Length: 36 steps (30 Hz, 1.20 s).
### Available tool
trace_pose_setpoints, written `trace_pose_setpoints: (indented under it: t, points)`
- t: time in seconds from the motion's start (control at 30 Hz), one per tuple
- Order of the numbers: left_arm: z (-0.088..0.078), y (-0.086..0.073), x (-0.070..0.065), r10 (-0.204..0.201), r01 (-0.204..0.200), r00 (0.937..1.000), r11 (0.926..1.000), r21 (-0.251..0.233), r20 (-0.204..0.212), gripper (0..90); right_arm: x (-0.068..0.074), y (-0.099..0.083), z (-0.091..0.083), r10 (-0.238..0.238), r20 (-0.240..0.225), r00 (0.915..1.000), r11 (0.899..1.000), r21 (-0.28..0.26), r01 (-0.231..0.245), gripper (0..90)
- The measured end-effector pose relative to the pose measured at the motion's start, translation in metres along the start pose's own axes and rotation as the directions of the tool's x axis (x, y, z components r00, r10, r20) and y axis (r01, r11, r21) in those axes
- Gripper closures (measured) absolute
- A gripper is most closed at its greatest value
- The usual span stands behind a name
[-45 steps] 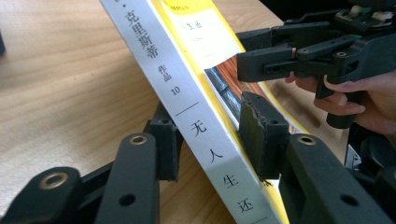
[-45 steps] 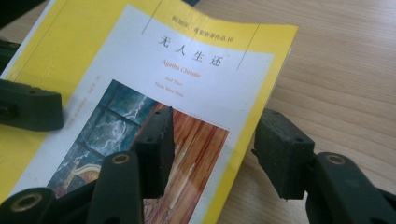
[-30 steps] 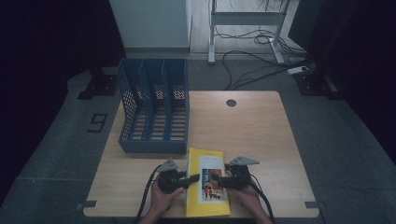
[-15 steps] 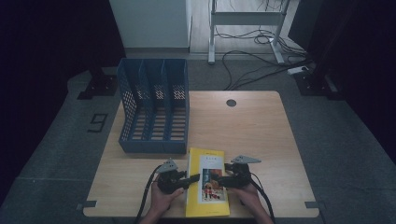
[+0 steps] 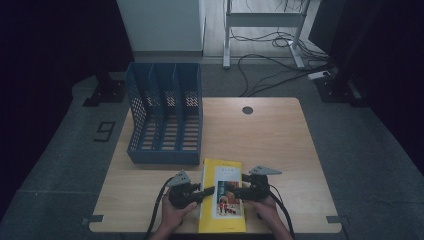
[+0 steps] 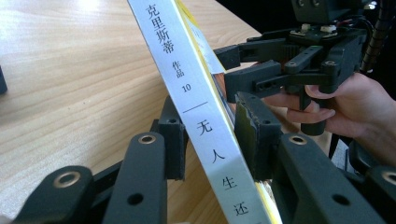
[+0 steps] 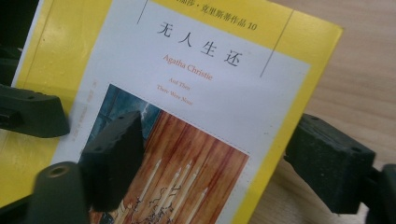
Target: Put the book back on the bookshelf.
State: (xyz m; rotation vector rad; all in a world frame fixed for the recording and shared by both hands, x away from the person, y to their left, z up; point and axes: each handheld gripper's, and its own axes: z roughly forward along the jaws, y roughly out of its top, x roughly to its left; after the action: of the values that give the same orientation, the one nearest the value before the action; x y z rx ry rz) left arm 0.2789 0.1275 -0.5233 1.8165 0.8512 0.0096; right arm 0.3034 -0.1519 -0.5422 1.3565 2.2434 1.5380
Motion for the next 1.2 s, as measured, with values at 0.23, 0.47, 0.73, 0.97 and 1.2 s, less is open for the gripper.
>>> trace_pose_setpoints:
  t: [0.23,0.47,0.73,0.97,1.2]
  points:
    - [-0.008,0.006,-0.009,0.042,-0.043,0.9991,0.9987,-0.028,-0.01,66.9,0.011,0.007,-0.011,-0.072,0.032,0.9969,0.995,-0.062,0.074,22.8]
    - [-0.011,0.008,-0.012,0.06,-0.06,0.9981,0.9977,-0.029,-0.015,67.1,0.019,0.01,-0.016,-0.132,0.073,0.9886,0.989,-0.053,0.136,23.4]
    - [-0.014,0.011,-0.016,0.081,-0.081,0.9966,0.9959,-0.039,-0.019,67.4,0.027,0.015,-0.023,-0.182,0.104,0.9778,0.979,-0.074,0.19,24.8]
    - [-0.015,0.011,-0.018,0.089,-0.09,0.9958,0.9949,-0.045,-0.02,67.2,0.029,0.017,-0.027,-0.198,0.112,0.9737,0.975,-0.083,0.208,26.6]
    - [-0.015,0.011,-0.018,0.088,-0.089,0.9958,0.995,-0.045,-0.024,66.7,0.034,0.017,-0.03,-0.232,0.135,0.9633,0.965,-0.091,0.245,27.4]
